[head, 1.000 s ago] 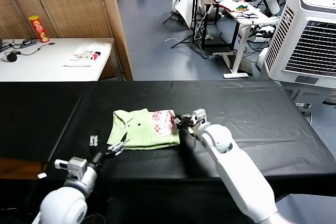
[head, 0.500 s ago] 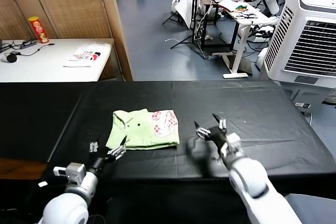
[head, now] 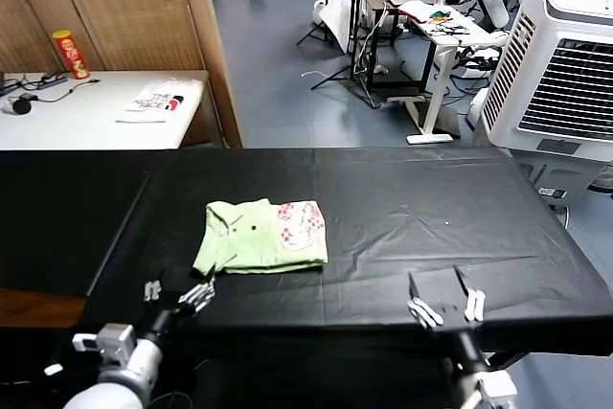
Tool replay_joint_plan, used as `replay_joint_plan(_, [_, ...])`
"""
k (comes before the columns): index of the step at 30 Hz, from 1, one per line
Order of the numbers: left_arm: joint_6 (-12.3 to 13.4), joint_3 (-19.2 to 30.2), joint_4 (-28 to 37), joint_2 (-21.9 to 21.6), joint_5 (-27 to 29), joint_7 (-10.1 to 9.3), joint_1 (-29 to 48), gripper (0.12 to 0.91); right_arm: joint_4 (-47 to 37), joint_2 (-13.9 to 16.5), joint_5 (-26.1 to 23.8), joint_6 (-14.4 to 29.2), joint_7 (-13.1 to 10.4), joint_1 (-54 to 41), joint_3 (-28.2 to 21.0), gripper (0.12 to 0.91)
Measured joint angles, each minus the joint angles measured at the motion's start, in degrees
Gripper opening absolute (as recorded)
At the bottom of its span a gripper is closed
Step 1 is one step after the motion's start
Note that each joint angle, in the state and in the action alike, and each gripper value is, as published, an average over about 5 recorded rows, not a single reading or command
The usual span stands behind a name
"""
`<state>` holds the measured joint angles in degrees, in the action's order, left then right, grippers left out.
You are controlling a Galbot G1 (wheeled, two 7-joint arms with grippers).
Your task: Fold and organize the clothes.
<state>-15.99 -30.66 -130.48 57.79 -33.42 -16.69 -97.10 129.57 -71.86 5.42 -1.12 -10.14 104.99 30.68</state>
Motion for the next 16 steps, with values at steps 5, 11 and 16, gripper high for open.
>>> replay_joint_plan(5, [-0.4,-1.6,-2.4,0.3,-1.3,0.18,-4.3,0.798,3.1,-1.5,1.9,-3.1,-2.5,5.7,0.9,0.798])
replay_joint_plan(11, [-2.4,-2.3,-4.4,0.9,-0.9,0.06,-6.8,0.798,4.4,-1.9,2.6,-4.0,-2.9,7.9,1.2,0.798])
replay_joint_plan(16, [-2.9,-2.4,-4.9,1.1,-0.6,0.10,-7.2,0.798,4.7,-2.0,2.6,-4.0,-2.8,8.5,1.3,0.798])
